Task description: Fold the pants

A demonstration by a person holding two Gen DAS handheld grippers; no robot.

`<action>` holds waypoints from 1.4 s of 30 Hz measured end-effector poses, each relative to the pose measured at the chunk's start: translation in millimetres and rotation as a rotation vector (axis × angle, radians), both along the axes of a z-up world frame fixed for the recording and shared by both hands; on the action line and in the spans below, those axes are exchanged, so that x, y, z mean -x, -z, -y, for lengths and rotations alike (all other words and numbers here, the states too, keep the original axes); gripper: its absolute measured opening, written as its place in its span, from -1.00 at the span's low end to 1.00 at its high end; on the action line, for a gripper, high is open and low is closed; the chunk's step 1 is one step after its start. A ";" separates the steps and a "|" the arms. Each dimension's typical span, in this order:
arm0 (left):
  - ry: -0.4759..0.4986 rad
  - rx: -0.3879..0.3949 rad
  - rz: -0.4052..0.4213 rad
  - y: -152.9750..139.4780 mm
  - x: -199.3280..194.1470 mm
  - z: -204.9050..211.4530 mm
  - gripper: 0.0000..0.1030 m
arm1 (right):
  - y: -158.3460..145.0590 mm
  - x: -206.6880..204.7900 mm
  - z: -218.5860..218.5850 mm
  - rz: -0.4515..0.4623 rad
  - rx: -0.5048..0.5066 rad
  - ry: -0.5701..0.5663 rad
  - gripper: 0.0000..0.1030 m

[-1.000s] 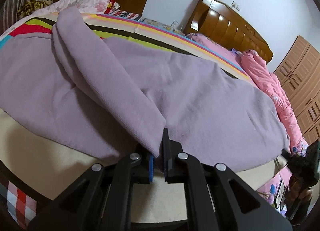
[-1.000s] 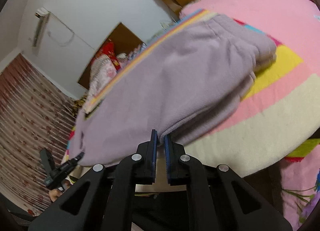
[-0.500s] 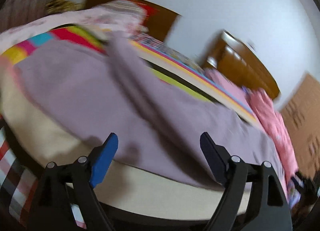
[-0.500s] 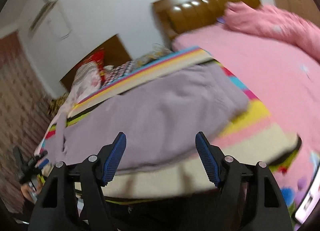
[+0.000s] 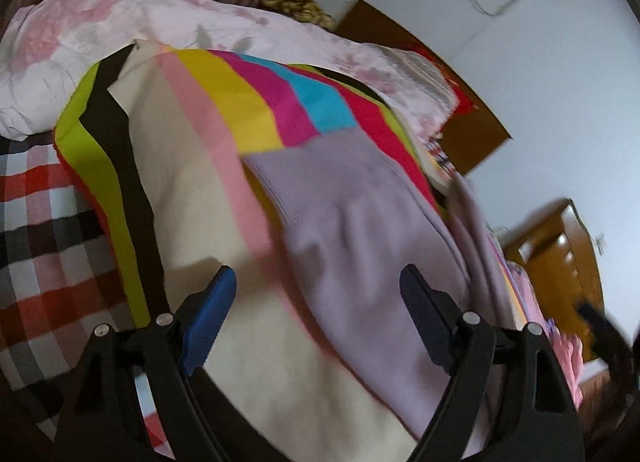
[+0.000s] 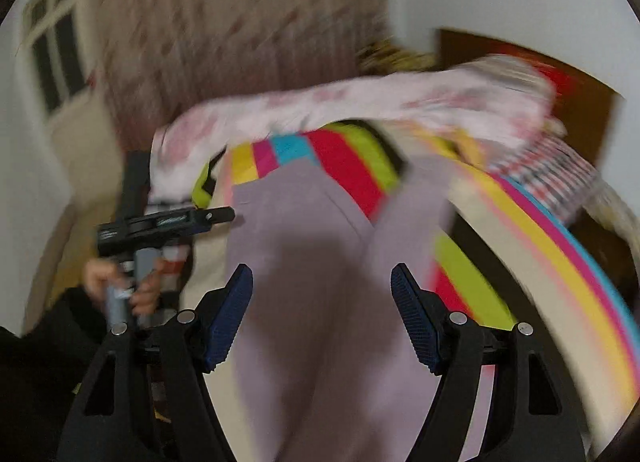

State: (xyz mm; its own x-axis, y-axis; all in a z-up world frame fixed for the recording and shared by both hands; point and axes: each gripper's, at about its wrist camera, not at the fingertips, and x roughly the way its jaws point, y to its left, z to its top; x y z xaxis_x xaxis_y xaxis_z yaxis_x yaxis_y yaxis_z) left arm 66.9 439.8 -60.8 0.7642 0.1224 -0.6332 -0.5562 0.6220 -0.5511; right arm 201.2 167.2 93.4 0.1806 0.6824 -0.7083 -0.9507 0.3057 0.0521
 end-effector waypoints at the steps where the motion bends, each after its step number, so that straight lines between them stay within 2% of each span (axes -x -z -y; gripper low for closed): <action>1: -0.004 0.000 -0.003 0.3 -3.4 -5.1 0.60 | 5.3 -12.0 -28.9 0.004 0.032 -0.027 0.32; 2: -0.006 0.003 -0.007 1.2 -8.0 -12.1 0.59 | 13.0 -27.5 -67.1 0.010 0.068 -0.060 0.28; 5: 0.005 0.003 -0.024 1.6 -20.7 -28.2 0.51 | 34.2 -60.6 -129.7 -0.029 0.126 -0.117 0.24; 7: 0.011 -0.012 -0.065 3.7 -32.4 -33.7 0.38 | 42.5 -67.4 -154.6 -0.034 0.150 -0.130 0.23; 9: 0.014 -0.015 -0.074 5.4 -41.3 -39.1 0.34 | 55.2 -69.3 -173.1 -0.054 0.186 -0.161 0.21; 10: 0.014 -0.021 -0.077 6.3 -45.2 -43.9 0.29 | 61.7 -71.1 -182.8 -0.068 0.205 -0.178 0.13; 11: 0.014 -0.032 -0.087 6.8 -46.7 -45.1 0.25 | 68.1 -67.0 -188.6 -0.083 0.229 -0.200 -0.04; 12: 0.016 -0.046 -0.103 7.1 -49.2 -46.6 0.09 | 76.1 -65.9 -195.9 -0.087 0.257 -0.227 -0.11; 13: 0.014 -0.063 -0.123 7.9 -50.9 -47.3 -0.16 | 78.5 -63.4 -195.9 -0.080 0.253 -0.240 -0.22; 14: 0.018 -0.082 -0.133 8.4 -50.1 -46.5 -0.33 | 78.9 -61.1 -196.2 -0.080 0.241 -0.253 -0.42; 15: 0.024 -0.108 -0.129 6.1 -48.3 -45.5 -0.75 | 75.0 -58.4 -193.6 -0.067 0.227 -0.247 -0.56; 16: 0.028 -0.138 -0.108 -1.0 -43.5 -41.8 -0.85 | 69.1 -58.3 -191.9 -0.044 0.210 -0.233 -0.73; 20: 0.006 -0.208 -0.037 -30.0 -33.2 -37.0 -0.88 | 40.4 -58.4 -189.1 -0.016 0.110 -0.212 -0.74; 22: -0.013 -0.218 -0.034 -33.9 -35.8 -39.0 -0.89 | 47.7 -62.5 -199.0 -0.011 0.137 -0.195 -0.74; 24: -0.033 -0.225 -0.087 -22.9 -46.1 -42.7 -0.89 | 73.3 -65.0 -211.2 -0.027 0.195 -0.179 -0.74; 25: -0.034 -0.201 -0.125 -12.1 -52.4 -46.1 -0.89 | 86.6 -65.4 -214.9 -0.034 0.216 -0.170 -0.72; 27: -0.024 -0.185 -0.189 4.8 -58.4 -48.6 -0.81 | 90.9 -69.8 -212.2 -0.056 0.177 -0.159 -0.65; 28: -0.024 -0.200 -0.184 5.3 -57.1 -46.7 -0.73 | 86.7 -74.4 -209.3 -0.082 0.180 -0.140 -0.53; 29: -0.035 -0.221 -0.192 1.0 -53.7 -44.0 -0.60 | 78.8 -79.0 -203.8 -0.102 0.183 -0.122 -0.27; 31: -0.118 -0.288 -0.238 -10.7 -42.5 -41.1 0.45 | 54.9 -87.1 -182.8 -0.115 0.132 -0.097 -0.04; 32: -0.159 -0.312 -0.241 -15.2 -35.6 -40.7 0.54 | 43.4 -89.5 -172.5 -0.112 0.097 -0.089 0.04; 33: -0.197 -0.335 -0.228 -23.7 -25.3 -38.2 0.54 | 27.9 -97.7 -153.9 -0.108 0.053 -0.065 0.17; 34: -0.205 -0.337 -0.206 -31.8 -16.4 -34.7 0.55 | 15.0 -108.2 -133.3 -0.098 0.018 -0.018 0.54; 35: -0.197 -0.326 -0.182 -37.3 -10.8 -31.6 0.57 | 8.3 -115.3 -119.3 -0.086 0.002 0.025 0.66; 37: -0.144 -0.285 -0.113 -44.5 -5.0 -18.6 0.68 | 1.0 -129.5 -86.4 -0.049 0.011 0.117 0.62; 38: -0.092 -0.260 -0.085 -45.6 -6.8 -9.9 0.70 | 1.9 -131.8 -75.7 -0.030 0.031 0.142 0.44; 39: -0.009 -0.226 -0.055 -43.8 -12.0 2.6 0.71 | 5.7 -131.6 -64.3 -0.016 0.060 0.168 0.37; 40: 0.043 -0.205 -0.044 -41.9 -17.9 8.5 0.71 | 10.9 -129.5 -57.3 -0.021 0.082 0.179 0.28; 42: 0.167 -0.161 -0.039 -30.8 -33.0 29.2 0.71 | 25.2 -117.8 -49.1 -0.038 0.123 0.154 0.27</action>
State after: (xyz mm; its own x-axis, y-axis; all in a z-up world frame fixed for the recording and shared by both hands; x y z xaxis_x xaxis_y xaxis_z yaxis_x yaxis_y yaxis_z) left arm 99.9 410.6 -30.0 0.7577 0.0981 -0.6452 -0.4568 0.7857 -0.4171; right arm 319.1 216.3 68.2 0.2480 0.5566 -0.7929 -0.8902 0.4537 0.0401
